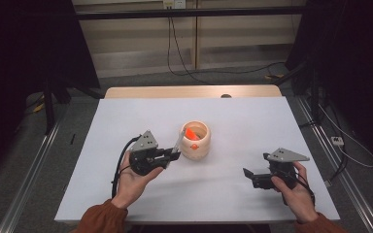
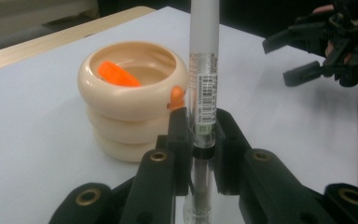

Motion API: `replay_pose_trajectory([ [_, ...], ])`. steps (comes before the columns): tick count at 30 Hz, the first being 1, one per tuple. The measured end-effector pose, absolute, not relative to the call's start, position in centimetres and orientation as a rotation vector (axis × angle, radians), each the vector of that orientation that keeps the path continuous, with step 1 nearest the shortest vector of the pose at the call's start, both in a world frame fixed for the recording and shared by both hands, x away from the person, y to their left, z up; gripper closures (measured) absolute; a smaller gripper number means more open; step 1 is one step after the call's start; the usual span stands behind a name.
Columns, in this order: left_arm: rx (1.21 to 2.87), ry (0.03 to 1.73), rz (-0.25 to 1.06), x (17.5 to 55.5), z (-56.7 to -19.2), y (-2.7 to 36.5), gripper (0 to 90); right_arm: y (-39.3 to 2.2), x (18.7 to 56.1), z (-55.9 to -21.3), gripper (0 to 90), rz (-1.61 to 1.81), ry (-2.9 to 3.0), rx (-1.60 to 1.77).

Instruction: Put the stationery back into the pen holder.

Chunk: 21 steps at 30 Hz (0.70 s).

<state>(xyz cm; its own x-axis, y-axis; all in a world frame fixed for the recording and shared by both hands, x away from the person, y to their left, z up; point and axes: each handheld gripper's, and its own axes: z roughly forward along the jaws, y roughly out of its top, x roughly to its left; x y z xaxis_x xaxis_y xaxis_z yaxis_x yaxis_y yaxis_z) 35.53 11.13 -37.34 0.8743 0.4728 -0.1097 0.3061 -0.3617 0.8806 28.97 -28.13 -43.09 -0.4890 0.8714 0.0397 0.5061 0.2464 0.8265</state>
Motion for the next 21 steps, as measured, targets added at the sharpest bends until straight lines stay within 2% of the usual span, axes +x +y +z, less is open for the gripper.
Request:
replay_pose_trajectory([
  [7, 1.947, 0.599, 0.177, 36.7, -36.4, 10.6, 79.8, -29.4, 27.9, -43.7, 7.4, 1.150, 2.043, 1.281],
  [21, 1.874, 0.595, 0.223, 39.1, -34.1, 8.9, 79.7, -29.8, 27.3, -44.5, 7.3, 1.173, 2.060, 1.285],
])
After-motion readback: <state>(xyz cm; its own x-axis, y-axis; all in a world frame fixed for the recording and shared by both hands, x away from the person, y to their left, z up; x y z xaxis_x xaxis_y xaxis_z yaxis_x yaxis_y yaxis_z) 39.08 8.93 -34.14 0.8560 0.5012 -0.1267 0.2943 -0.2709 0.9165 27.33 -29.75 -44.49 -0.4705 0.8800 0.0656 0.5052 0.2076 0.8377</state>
